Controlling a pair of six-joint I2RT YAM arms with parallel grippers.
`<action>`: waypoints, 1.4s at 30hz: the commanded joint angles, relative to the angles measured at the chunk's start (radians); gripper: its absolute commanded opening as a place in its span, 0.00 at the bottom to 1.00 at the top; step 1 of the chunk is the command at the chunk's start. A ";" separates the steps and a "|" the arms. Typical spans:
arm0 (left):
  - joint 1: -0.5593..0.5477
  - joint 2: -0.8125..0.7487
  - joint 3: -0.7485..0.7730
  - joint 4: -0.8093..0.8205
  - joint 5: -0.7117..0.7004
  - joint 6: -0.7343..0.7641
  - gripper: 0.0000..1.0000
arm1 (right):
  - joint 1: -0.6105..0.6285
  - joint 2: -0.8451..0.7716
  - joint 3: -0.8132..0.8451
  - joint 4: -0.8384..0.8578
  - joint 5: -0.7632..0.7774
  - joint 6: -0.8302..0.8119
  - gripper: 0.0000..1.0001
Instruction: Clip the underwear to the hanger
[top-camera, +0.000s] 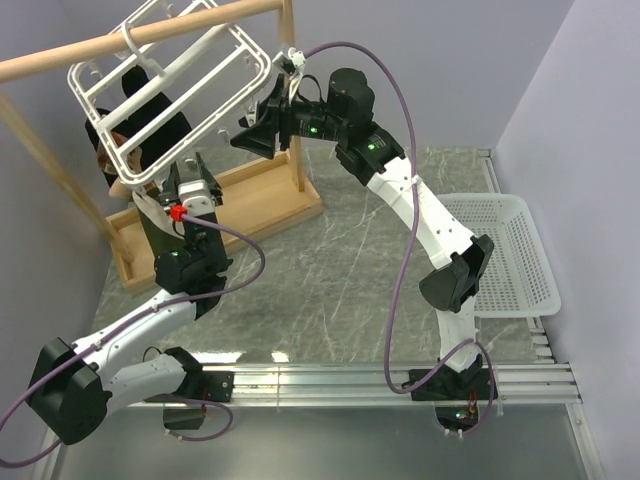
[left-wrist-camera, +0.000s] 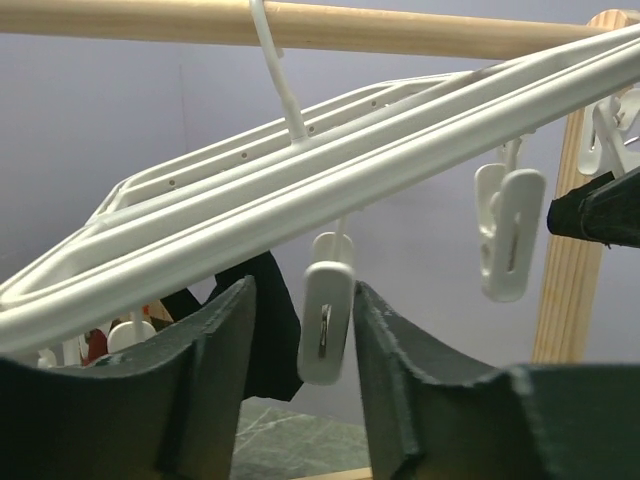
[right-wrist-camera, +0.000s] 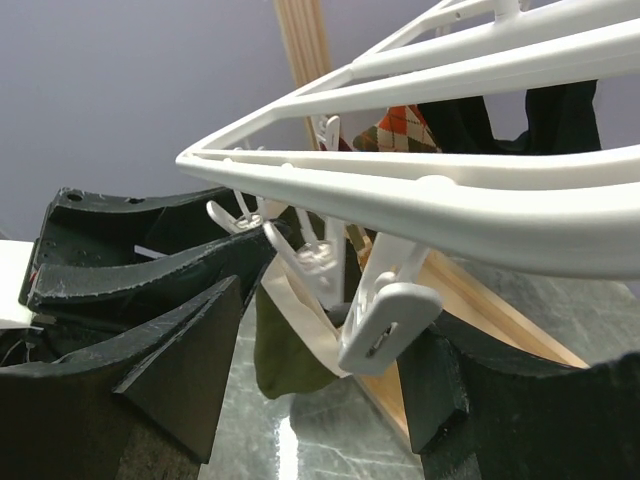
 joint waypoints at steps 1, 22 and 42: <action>0.008 -0.008 0.034 0.004 0.011 -0.013 0.48 | 0.000 -0.003 0.032 0.027 0.010 -0.005 0.68; 0.024 -0.103 0.001 -0.229 0.187 -0.099 0.16 | 0.061 0.030 0.092 0.006 -0.099 -0.079 0.58; 0.031 -0.117 -0.014 -0.258 0.235 -0.108 0.13 | 0.050 -0.106 -0.048 -0.004 -0.033 -0.018 0.47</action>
